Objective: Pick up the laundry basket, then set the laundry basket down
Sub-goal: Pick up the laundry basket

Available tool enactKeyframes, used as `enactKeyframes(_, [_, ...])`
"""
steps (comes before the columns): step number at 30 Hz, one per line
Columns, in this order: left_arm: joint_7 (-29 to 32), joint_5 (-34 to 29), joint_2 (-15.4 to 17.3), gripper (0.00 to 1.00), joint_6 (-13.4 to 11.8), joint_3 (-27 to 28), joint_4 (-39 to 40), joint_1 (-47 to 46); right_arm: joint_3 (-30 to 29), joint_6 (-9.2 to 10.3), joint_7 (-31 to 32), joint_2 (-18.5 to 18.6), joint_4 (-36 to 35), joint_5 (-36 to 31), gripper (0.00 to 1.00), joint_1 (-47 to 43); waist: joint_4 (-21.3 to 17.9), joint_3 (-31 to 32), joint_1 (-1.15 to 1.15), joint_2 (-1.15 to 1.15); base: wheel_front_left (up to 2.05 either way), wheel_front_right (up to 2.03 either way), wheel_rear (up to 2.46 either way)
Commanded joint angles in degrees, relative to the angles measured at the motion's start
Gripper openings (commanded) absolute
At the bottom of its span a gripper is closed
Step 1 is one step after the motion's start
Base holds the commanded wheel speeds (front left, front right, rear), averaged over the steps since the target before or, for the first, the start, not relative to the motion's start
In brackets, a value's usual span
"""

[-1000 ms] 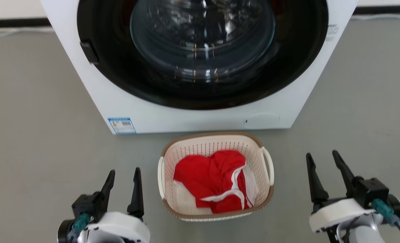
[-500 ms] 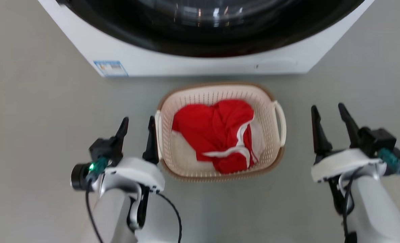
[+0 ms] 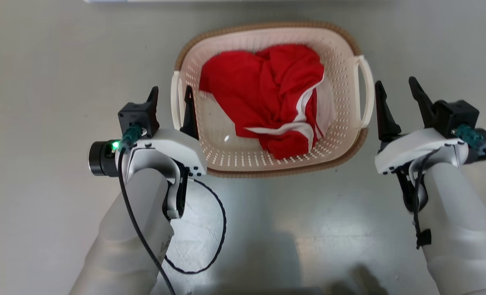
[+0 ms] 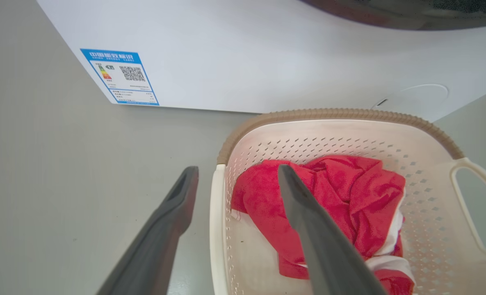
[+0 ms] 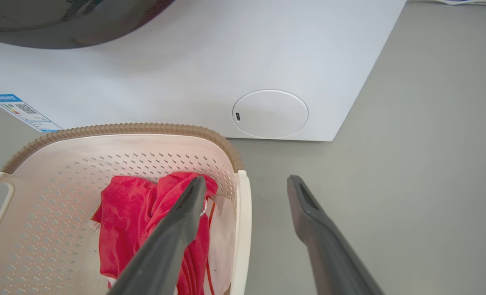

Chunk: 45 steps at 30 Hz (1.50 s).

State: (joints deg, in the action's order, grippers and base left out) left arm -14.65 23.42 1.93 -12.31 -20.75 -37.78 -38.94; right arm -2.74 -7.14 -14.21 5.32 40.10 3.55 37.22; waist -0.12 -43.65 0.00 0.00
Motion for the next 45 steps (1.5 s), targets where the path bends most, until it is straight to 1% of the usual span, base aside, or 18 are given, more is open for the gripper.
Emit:
enactKeyframes(1, [-0.35, 0.59, 0.95, 1.00, -0.89, 0.76, -0.20, -0.78, 1.63, -0.35, -0.79, -0.15, -0.19, -0.11, 1.00, 0.02, -0.11, -2.76, 0.00, 0.00, 0.00, 0.00, 0.00])
enactKeyframes(6, [-0.35, 1.67, 0.95, 1.00, -2.07, 0.03, -2.80, -3.37, 2.57, -0.35, -0.79, -0.19, 0.52, -0.17, 1.00, 1.74, -0.02, -5.35, 0.00, 0.00, 0.00, 0.00, 0.00])
enactKeyframes(16, [-0.35, 1.64, 0.95, 1.00, -2.19, -1.55, -3.87, -5.85, 3.95, -0.35, -0.79, -0.43, 1.71, 0.31, 1.00, 4.10, 0.12, -10.02, 0.00, 0.00, 0.00, 0.00, 0.00])
enactKeyframes(22, [-0.35, 2.44, 0.95, 1.00, -3.09, -2.86, -4.29, -7.22, 4.02, -0.35, -0.79, -1.09, 3.50, 1.36, 1.00, 5.72, -0.01, -12.39, 0.00, 0.00, 0.00, 0.00, 0.00])
enactKeyframes(35, [-0.35, 2.73, 0.95, 1.00, -4.18, -4.80, -5.73, -7.57, 4.39, -0.35, -0.79, -2.08, 5.70, 2.24, 1.00, 6.27, -0.82, -13.25, 0.00, 0.00, 0.00, 0.00, 0.00])
enactKeyframes(45, [-0.35, 4.61, 0.95, 1.00, -4.86, -6.32, -8.06, -7.82, 4.25, -0.35, -0.79, -2.20, 6.09, 1.72, 1.00, 5.86, -0.76, -12.55, 0.00, 0.00, 0.00, 0.00, 0.00])
